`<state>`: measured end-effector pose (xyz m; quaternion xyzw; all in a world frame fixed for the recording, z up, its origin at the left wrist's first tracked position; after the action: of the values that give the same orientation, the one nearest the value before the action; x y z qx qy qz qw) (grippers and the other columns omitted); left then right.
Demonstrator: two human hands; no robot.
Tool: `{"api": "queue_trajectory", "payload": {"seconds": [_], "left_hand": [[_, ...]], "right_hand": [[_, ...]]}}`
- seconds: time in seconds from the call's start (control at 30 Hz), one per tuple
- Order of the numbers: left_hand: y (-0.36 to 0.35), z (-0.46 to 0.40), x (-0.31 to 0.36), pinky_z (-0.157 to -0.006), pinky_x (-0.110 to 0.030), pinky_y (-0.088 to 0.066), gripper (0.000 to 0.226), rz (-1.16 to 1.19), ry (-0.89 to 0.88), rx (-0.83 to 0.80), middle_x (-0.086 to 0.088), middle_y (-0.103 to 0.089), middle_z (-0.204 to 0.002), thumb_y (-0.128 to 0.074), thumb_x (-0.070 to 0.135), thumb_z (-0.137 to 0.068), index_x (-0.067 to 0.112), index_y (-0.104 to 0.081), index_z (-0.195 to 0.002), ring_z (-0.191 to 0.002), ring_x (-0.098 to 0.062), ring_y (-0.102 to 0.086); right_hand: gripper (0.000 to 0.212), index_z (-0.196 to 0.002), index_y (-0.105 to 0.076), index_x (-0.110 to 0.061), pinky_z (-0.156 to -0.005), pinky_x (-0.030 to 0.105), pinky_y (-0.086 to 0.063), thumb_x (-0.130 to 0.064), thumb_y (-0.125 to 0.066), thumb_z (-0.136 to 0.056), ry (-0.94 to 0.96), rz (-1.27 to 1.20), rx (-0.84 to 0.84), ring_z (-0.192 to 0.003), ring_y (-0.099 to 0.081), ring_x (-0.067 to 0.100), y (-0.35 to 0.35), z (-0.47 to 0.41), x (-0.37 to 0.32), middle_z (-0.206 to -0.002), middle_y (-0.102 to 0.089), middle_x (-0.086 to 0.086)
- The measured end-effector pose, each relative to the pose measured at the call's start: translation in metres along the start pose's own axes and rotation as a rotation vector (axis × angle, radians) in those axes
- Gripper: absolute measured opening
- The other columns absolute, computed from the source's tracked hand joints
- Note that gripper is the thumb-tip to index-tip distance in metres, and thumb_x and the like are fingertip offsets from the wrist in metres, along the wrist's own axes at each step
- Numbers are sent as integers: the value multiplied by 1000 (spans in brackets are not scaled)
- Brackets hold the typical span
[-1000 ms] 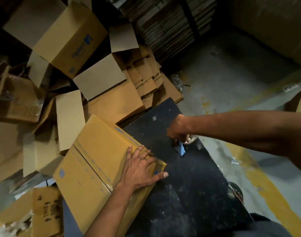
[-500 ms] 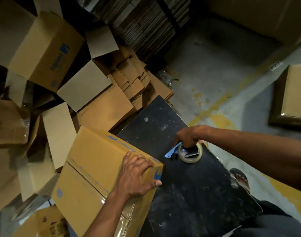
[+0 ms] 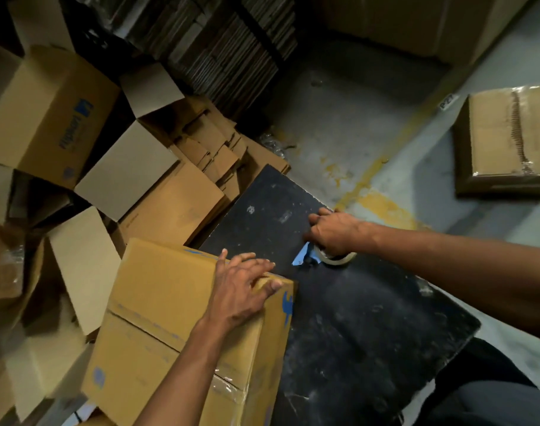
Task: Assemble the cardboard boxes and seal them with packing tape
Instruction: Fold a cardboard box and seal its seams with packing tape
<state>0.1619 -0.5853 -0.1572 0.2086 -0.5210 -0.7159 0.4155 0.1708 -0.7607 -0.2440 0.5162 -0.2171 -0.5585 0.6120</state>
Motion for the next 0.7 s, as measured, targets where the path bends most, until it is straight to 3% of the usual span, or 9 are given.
{"api": "queue_trajectory", "payload": {"seconds": [0.07, 0.13, 0.23, 0.33, 0.4, 0.5, 0.6, 0.7], "left_hand": [[7, 7, -15, -124, -54, -16, 81, 84, 2, 151, 12, -73, -124, -16, 82, -97, 32, -76, -120, -129, -12, -57], [3, 12, -21, -124, -51, -20, 67, 71, -15, 192, 11, -74, -116, -22, 70, -103, 32, -76, -115, -121, -11, -59], [-5, 13, -22, -121, -49, -24, 68, 45, -41, 228, 11, -72, -107, -15, 66, -105, 31, -74, -108, -111, -12, -60], [-7, 12, -27, -114, -51, -32, 63, 62, -45, 290, 11, -66, -90, -18, 63, -107, 30, -70, -96, -94, -12, -58], [-7, 12, -29, -111, -49, -35, 57, 80, -51, 317, 11, -62, -85, -20, 62, -108, 31, -65, -91, -89, -11, -56], [-10, 11, -29, -110, -49, -35, 51, 101, -58, 329, 10, -61, -84, -23, 61, -107, 35, -62, -87, -90, -11, -54], [-11, 11, -28, -109, -50, -35, 48, 108, -64, 336, 11, -58, -81, -24, 62, -105, 36, -58, -82, -90, -14, -55], [-12, 12, -29, -109, -51, -35, 53, 116, -58, 336, 12, -57, -78, -25, 62, -105, 32, -60, -79, -90, -14, -56]], "right_hand": [[53, -144, -54, -32, -93, 46, -53, -24, -55, -92, -8, -83, 147, -123, -51, 29, 10, 14, -11, -131, -54, 5], [62, -144, -57, -27, -95, 47, -53, -14, -58, -84, -32, -326, 272, -125, -55, 29, 13, 36, -29, -137, -58, 6], [76, -149, -53, -20, -113, 39, -45, 5, -55, -77, -80, -717, 407, -138, -51, 23, -7, 63, -67, -152, -53, 7], [80, -155, -46, -19, -114, 30, -45, -5, -54, -76, -121, -1178, 493, -137, -51, 9, -40, 69, -105, -152, -53, -2], [83, -156, -43, -22, -115, 35, -45, -4, -53, -76, -136, -1338, 580, -142, -47, 8, -57, 65, -122, -156, -49, -4], [99, -162, -29, -28, -122, 34, -36, 13, -58, -76, -162, -1318, 674, -152, -28, 5, -78, 60, -143, -166, -33, -6], [109, -166, -5, -21, -127, 30, -20, 14, -59, -78, -161, -1155, 763, -158, -4, 6, -87, 55, -167, -173, -3, -7], [111, -164, 8, -18, -125, 38, -27, 4, -63, -82, -187, -1090, 819, -158, 9, 10, -89, 53, -184, -171, 17, -8]]}}
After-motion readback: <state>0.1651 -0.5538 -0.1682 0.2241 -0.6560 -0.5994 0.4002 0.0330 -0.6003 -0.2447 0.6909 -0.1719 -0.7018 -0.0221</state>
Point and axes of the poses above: each hand's wrist, its own z-axis away from the middle knuckle, its own y-axis out of the back of the hand, x = y × z, the point moved 9 cm from there along -z, towards the middle knuckle
